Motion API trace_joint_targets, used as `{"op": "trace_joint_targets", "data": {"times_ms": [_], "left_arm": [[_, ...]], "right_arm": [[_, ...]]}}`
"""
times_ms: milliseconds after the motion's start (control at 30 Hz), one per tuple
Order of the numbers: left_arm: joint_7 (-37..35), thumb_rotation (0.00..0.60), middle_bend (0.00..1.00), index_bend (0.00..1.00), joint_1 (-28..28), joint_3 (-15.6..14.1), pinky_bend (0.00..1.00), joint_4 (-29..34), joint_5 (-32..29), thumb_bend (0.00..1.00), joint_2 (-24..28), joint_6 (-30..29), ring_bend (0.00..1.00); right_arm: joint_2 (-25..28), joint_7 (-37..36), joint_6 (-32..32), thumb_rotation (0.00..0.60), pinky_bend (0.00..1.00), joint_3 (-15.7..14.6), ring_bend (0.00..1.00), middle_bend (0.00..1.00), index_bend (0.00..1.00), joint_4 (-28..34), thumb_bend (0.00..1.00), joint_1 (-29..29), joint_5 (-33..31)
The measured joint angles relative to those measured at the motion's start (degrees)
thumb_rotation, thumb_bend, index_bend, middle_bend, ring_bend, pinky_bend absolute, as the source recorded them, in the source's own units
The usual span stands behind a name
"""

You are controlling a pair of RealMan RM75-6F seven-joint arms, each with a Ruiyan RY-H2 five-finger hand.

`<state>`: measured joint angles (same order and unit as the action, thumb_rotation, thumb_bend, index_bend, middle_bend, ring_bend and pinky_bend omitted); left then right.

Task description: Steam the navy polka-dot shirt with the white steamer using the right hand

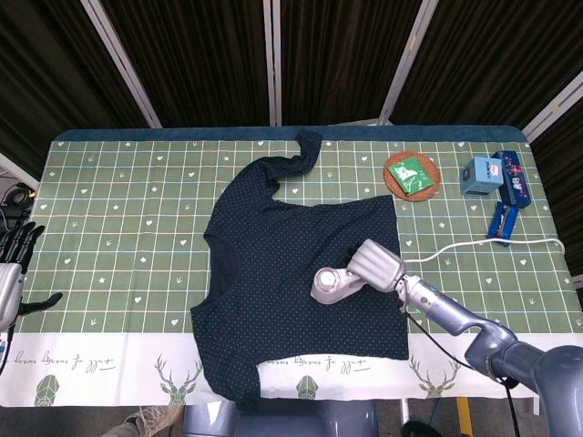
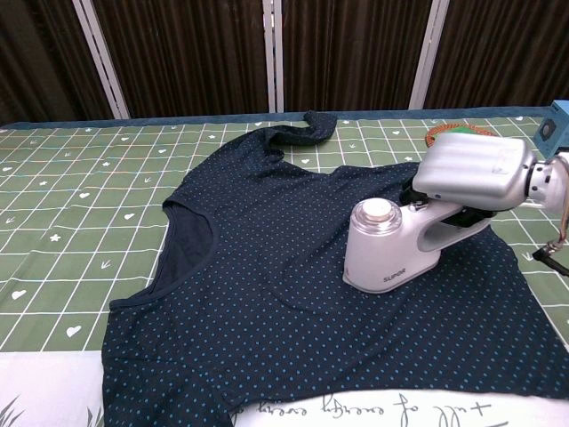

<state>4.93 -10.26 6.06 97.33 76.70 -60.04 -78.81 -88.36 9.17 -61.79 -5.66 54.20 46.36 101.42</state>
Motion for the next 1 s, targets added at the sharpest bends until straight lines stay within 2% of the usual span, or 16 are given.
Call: {"op": "trace_joint_targets", "data": {"times_ms": [367, 1000], "left_arm": [[0.05, 0.6, 0.0, 0.0, 0.06, -0.07, 0.0, 0.26, 0.12, 0.0, 0.02, -0.17, 0.0], [-0.5, 0.6, 0.0, 0.0, -0.02, 0.06, 0.0, -0.05, -0.27, 0.0, 0.19, 0.11, 0.0]], "right_arm": [[-2.99, -6.21, -1.86, 0.6, 0.88, -0.69, 0.64, 0.59, 0.65, -5.26, 0.87, -2.16, -0.39], [-6.99, -4.32, -1.01, 0.6, 0.88, 1.19, 0.64, 0.59, 0.65, -2.76, 0.87, 0.34, 0.13]]}}
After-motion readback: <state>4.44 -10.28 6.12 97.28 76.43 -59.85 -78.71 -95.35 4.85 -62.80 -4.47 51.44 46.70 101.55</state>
